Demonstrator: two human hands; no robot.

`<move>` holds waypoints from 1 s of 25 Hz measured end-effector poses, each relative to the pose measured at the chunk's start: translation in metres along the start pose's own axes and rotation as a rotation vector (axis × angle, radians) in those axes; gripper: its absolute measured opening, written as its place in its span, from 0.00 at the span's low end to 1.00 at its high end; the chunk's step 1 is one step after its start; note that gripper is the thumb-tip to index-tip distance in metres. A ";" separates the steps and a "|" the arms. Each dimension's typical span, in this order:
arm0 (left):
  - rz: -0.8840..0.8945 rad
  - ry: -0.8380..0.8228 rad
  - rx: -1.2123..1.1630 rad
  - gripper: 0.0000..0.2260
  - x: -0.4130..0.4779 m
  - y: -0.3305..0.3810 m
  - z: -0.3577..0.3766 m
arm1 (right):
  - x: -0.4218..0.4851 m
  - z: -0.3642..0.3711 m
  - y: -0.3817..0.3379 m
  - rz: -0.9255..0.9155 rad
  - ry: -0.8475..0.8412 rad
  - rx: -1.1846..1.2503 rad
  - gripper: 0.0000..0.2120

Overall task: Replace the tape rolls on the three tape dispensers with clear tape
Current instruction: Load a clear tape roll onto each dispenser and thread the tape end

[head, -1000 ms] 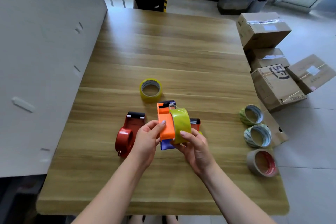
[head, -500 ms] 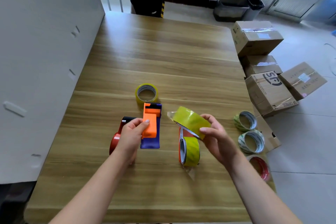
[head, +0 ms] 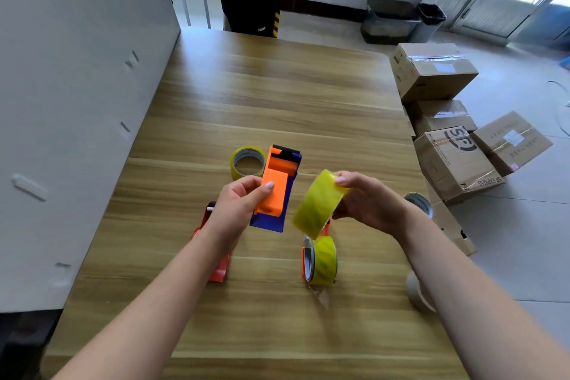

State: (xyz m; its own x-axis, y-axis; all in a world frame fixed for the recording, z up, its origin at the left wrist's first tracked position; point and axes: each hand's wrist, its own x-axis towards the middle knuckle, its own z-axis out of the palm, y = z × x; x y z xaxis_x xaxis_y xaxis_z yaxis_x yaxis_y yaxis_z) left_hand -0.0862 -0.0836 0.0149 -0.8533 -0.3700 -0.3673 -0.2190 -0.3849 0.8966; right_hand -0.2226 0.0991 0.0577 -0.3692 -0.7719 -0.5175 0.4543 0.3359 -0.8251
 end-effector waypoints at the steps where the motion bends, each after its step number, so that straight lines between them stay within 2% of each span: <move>1: 0.006 -0.012 -0.023 0.04 -0.002 -0.001 0.002 | 0.004 0.004 -0.003 0.023 -0.001 -0.064 0.21; 3: 0.014 -0.032 -0.042 0.04 -0.007 -0.003 0.007 | 0.012 0.013 -0.006 0.055 -0.019 -0.176 0.20; 6: 0.003 -0.080 -0.041 0.08 -0.015 -0.009 0.013 | 0.022 0.023 -0.005 0.075 -0.048 -0.228 0.13; 11: -0.057 -0.077 -0.122 0.05 -0.021 -0.018 0.010 | 0.031 0.028 0.006 0.078 0.098 -0.125 0.22; 15: -0.046 -0.048 -0.048 0.06 -0.023 -0.019 0.009 | 0.027 0.031 0.013 0.066 0.165 -0.101 0.26; 19: -0.028 -0.078 0.029 0.06 -0.030 -0.021 0.017 | 0.022 0.036 0.019 0.010 0.168 -0.059 0.18; 22: -0.009 -0.047 -0.039 0.12 -0.036 -0.027 0.023 | 0.021 0.045 0.023 -0.012 0.182 0.009 0.15; 25: -0.047 -0.022 -0.092 0.21 -0.041 -0.029 0.024 | 0.021 0.052 0.029 -0.012 0.227 0.091 0.18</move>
State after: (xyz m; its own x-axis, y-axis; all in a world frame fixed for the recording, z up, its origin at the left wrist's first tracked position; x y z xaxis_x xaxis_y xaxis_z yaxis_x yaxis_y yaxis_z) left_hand -0.0562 -0.0372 0.0094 -0.8536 -0.3313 -0.4019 -0.2154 -0.4780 0.8515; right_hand -0.1746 0.0650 0.0345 -0.5435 -0.6309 -0.5537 0.5158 0.2694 -0.8132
